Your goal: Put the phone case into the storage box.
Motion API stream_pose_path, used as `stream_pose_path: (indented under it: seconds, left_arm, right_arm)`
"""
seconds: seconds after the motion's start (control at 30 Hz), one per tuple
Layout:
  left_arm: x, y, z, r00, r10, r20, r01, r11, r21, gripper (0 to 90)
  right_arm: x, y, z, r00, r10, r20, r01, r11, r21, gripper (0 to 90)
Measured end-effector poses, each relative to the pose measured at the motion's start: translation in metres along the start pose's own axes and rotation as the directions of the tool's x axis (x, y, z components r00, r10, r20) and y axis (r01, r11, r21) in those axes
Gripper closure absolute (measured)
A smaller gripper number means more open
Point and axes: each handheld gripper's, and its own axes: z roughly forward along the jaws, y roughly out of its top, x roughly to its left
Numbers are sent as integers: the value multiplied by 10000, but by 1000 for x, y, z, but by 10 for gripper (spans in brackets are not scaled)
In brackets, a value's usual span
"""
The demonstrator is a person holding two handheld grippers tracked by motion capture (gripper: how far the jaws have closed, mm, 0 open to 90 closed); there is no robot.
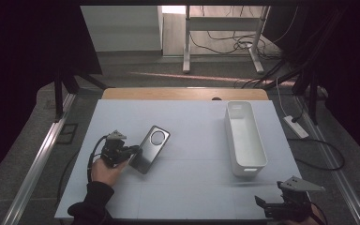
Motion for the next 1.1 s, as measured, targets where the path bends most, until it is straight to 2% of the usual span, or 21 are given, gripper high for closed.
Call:
stream_pose_path:
  seconds: [0.27,0.37,0.57,0.67,0.8,0.9,0.97,1.07,1.1]
  left_arm:
    - [-17,-4,-11,9998,219,-38,-221,9986,-473,890]
    - [-27,-7,-18,9995,324,-22,-325,9961,-819,890]
    - [-39,-12,-24,9985,539,30,-534,9944,-917,890]
    - [-41,-13,-28,9979,645,-67,-649,9936,-922,890]
    - [-41,-15,-30,9985,545,-63,-548,9936,-984,890]
    - [-44,-16,-33,9987,509,27,-504,9929,-1075,890]
    - [-45,-17,-33,9986,515,79,-503,9929,-1074,890]
    - [-50,-17,-32,9983,566,139,-548,9929,-1051,890]
    - [-50,-17,-32,9983,566,139,-548,9929,-1051,890]
  right_arm:
    - [1,0,0,9999,-114,-108,114,9999,-23,0]
    - [0,0,-1,9997,-120,-221,119,9999,-72,0]
    - [2,3,-3,9990,-290,-331,284,9995,-162,0]
    - [3,6,-5,9982,-367,-481,349,9987,-377,0]
    - [4,9,-6,9969,-396,-682,354,9975,-619,0]
    - [5,19,-10,9906,-480,-1281,361,9949,-942,0]
    - [5,22,-11,9890,-512,-1391,377,9944,-984,0]
    - [8,33,-10,9802,-950,-1739,751,9902,-1176,0]
    - [8,33,-10,9802,-950,-1739,751,9902,-1176,0]
